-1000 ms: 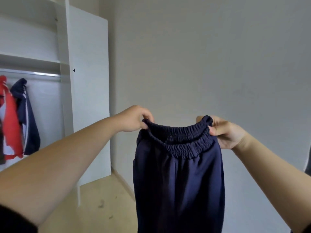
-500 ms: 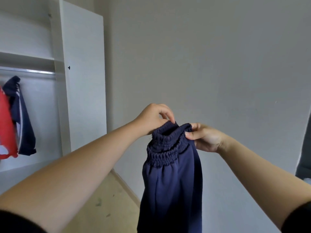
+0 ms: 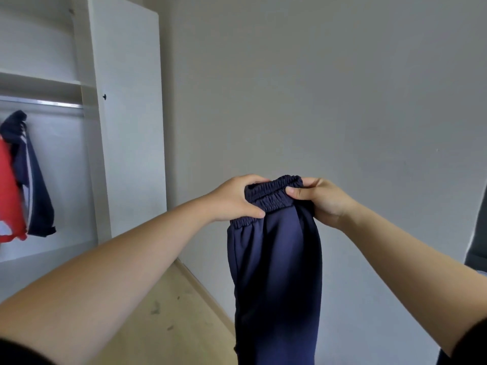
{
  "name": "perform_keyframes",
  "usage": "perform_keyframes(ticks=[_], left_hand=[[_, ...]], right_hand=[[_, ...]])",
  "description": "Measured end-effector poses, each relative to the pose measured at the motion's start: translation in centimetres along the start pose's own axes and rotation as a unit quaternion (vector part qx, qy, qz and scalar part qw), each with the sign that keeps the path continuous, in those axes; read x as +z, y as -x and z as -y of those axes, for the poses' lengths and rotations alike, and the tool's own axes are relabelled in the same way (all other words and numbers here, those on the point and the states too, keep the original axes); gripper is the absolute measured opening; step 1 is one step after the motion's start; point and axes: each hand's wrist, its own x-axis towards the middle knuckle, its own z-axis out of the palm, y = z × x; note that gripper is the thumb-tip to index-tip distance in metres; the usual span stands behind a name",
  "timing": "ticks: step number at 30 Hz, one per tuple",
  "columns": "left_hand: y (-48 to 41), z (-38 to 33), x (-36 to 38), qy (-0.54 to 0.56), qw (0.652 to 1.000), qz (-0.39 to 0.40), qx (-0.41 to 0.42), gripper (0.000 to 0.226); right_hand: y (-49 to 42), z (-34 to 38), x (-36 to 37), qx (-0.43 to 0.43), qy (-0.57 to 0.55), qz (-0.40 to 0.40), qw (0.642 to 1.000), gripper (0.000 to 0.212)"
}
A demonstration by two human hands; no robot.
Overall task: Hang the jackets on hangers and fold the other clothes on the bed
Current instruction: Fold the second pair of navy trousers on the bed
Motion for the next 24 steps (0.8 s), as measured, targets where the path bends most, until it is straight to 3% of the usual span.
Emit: perform_keyframes(ticks=[3,6,8,11,13,15,18,19,22,24], left_hand=[[-0.4,0.0,0.1,0.023,0.998,-0.053,0.020,0.048],[-0.8,0.3,0.8,0.150,0.973,-0.172,-0.031,0.068],[-0.8,0.6,1.7,0.290,0.942,-0.152,-0.078,0.067],[-0.6,0.9,2.4,0.395,0.909,-0.065,-0.113,0.030],[-0.9,1.1,2.1,0.423,0.892,-0.106,-0.124,0.023],[-1.4,1.3,2.1,0.411,0.891,-0.146,-0.130,0.020],[-1.5,1.3,3.1,0.378,0.898,-0.172,-0.149,0.014],[-1.5,1.3,3.4,0.356,0.904,-0.178,-0.158,0.012],[-2.5,0.2,2.3,0.258,0.938,-0.164,-0.162,0.016],[-4.0,-2.0,-0.2,0.204,0.955,-0.183,-0.113,0.017]], right_hand=[[0.0,0.2,0.2,-0.030,0.042,-0.057,0.997,0.013],[-0.4,0.4,0.6,-0.063,0.018,-0.141,0.988,0.010],[-0.5,1.0,0.6,-0.072,-0.039,-0.152,0.985,0.008],[-0.8,1.7,0.1,-0.075,-0.091,-0.166,0.979,0.018],[-0.8,1.5,-0.5,-0.060,-0.089,-0.195,0.975,0.028],[-0.5,0.7,-1.4,-0.005,-0.037,-0.186,0.982,0.037],[1.0,-0.8,-2.2,0.140,0.060,-0.077,0.985,0.055],[1.3,-1.2,-2.2,0.152,0.082,-0.064,0.983,0.053],[0.6,0.0,-1.8,0.065,0.182,-0.134,0.972,0.020],[-0.7,2.6,-1.2,-0.043,0.212,-0.210,0.953,0.015]])
